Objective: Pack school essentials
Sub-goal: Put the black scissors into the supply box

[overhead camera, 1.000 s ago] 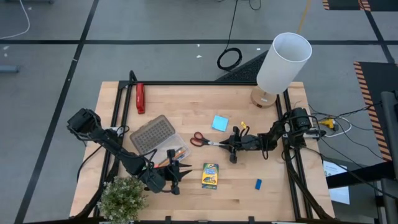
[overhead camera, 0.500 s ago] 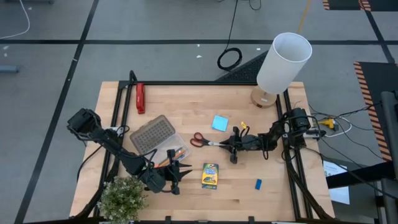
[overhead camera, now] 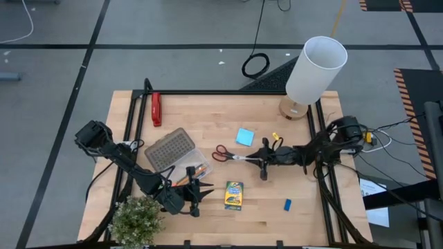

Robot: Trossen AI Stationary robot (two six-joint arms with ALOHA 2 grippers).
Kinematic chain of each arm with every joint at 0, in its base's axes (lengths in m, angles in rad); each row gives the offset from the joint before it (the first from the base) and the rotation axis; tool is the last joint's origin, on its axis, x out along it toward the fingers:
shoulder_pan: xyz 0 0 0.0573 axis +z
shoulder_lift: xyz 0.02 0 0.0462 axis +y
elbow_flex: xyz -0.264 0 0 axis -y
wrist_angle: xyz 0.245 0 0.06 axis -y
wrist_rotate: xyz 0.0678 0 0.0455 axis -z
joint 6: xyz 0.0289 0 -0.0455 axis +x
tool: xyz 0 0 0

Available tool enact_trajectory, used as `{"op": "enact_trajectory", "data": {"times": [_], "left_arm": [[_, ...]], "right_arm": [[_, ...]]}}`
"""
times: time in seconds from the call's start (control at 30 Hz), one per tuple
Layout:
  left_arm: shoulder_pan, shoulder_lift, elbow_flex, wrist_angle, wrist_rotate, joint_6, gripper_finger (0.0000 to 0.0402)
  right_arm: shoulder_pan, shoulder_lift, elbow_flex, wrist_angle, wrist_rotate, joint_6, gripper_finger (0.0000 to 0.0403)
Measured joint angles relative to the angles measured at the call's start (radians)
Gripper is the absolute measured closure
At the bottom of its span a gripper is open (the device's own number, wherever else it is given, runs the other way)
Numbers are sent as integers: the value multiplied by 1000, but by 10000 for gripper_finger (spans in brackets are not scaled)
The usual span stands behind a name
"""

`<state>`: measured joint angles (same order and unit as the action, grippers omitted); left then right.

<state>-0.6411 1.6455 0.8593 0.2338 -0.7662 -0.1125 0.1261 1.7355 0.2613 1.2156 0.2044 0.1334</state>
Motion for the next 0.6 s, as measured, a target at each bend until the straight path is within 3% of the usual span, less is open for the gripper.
{"op": "enact_trajectory", "data": {"times": [0.37,0.6], "left_arm": [[-4,0,0,-63,7,70,308],[7,0,0,-129,-110,149,224]], "right_arm": [[-1,-180,-11,-110,-52,-15,358],[-1,-256,-11,-151,-53,12,358]]}}
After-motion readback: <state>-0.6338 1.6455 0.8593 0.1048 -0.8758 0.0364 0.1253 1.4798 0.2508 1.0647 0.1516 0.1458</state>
